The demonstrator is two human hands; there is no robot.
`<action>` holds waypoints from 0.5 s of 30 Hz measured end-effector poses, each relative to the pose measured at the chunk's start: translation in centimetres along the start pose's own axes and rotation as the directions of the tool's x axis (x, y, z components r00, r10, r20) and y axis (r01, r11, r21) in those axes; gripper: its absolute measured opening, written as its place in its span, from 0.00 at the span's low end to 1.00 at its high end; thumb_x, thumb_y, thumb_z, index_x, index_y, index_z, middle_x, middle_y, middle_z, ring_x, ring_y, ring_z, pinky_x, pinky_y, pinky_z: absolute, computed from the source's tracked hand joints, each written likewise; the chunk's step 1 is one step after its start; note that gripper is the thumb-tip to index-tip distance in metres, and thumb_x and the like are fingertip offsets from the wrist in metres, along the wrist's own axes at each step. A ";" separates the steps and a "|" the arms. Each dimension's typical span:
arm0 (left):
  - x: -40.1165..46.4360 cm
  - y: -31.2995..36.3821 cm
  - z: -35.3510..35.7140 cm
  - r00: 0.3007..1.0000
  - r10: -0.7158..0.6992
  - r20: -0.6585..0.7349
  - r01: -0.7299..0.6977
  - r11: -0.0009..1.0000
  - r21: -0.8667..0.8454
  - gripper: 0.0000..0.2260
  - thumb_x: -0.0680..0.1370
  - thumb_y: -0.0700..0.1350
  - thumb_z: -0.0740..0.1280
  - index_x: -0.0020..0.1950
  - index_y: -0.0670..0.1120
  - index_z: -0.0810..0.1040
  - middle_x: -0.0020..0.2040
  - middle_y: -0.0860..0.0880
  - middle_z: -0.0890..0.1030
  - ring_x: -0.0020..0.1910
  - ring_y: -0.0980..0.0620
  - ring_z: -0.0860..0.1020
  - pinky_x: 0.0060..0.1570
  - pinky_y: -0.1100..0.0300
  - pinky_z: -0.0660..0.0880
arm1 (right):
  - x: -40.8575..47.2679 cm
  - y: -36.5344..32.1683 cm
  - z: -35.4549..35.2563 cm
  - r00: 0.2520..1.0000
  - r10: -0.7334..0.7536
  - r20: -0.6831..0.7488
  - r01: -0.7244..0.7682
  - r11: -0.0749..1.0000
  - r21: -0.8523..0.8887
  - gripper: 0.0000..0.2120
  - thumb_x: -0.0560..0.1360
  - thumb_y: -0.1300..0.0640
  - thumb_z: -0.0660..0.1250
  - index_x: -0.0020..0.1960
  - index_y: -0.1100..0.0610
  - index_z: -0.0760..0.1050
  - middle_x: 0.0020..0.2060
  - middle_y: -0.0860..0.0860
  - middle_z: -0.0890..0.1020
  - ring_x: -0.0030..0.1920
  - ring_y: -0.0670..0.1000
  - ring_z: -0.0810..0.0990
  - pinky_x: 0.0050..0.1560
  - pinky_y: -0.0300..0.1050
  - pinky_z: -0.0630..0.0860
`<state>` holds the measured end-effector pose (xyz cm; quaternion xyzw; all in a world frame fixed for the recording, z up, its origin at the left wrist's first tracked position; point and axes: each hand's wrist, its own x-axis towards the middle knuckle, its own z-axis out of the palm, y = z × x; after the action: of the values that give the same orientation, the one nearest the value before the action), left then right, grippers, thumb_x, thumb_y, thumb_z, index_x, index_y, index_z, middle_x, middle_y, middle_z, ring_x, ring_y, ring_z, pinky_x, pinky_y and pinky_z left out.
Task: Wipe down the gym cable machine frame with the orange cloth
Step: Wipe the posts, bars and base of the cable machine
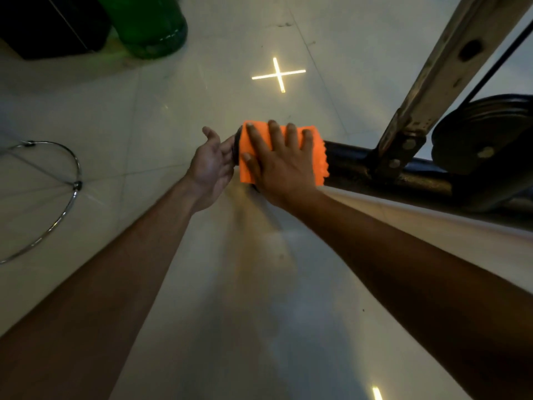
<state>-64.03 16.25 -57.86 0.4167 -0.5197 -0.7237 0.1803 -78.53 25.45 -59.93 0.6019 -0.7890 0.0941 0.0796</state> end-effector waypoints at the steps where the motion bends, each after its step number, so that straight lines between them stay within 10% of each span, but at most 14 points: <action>1: 0.2 0.0 0.1 1.000 0.008 0.006 -0.008 1.000 -0.022 0.42 0.84 0.70 0.32 0.84 0.51 0.68 0.79 0.51 0.75 0.81 0.51 0.69 0.85 0.50 0.57 | 0.8 -0.4 -0.2 0.999 -0.029 0.013 0.029 1.000 0.004 0.31 0.87 0.35 0.48 0.87 0.45 0.57 0.82 0.60 0.67 0.78 0.68 0.66 0.76 0.71 0.55; 8: 0.3 -0.4 0.0 0.999 0.033 -0.029 -0.035 0.997 -0.069 0.44 0.83 0.70 0.31 0.82 0.51 0.71 0.79 0.49 0.75 0.84 0.51 0.63 0.86 0.49 0.51 | -3.3 5.2 -0.1 0.986 -0.058 -0.155 0.055 0.998 -0.023 0.29 0.89 0.37 0.51 0.86 0.48 0.61 0.80 0.58 0.70 0.75 0.66 0.69 0.77 0.68 0.61; 15: 0.5 0.3 -0.1 1.000 -0.018 -0.022 0.014 0.987 -0.162 0.46 0.83 0.71 0.32 0.80 0.44 0.73 0.72 0.44 0.82 0.60 0.53 0.85 0.63 0.57 0.78 | 1.6 -1.1 0.1 0.997 -0.072 -0.008 0.072 0.997 -0.020 0.31 0.88 0.36 0.47 0.87 0.46 0.57 0.79 0.59 0.70 0.74 0.67 0.70 0.73 0.69 0.60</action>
<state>-64.33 15.69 -57.81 0.4134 -0.4537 -0.7600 0.2137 -77.95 23.63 -59.56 0.6287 -0.7674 0.0861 0.0921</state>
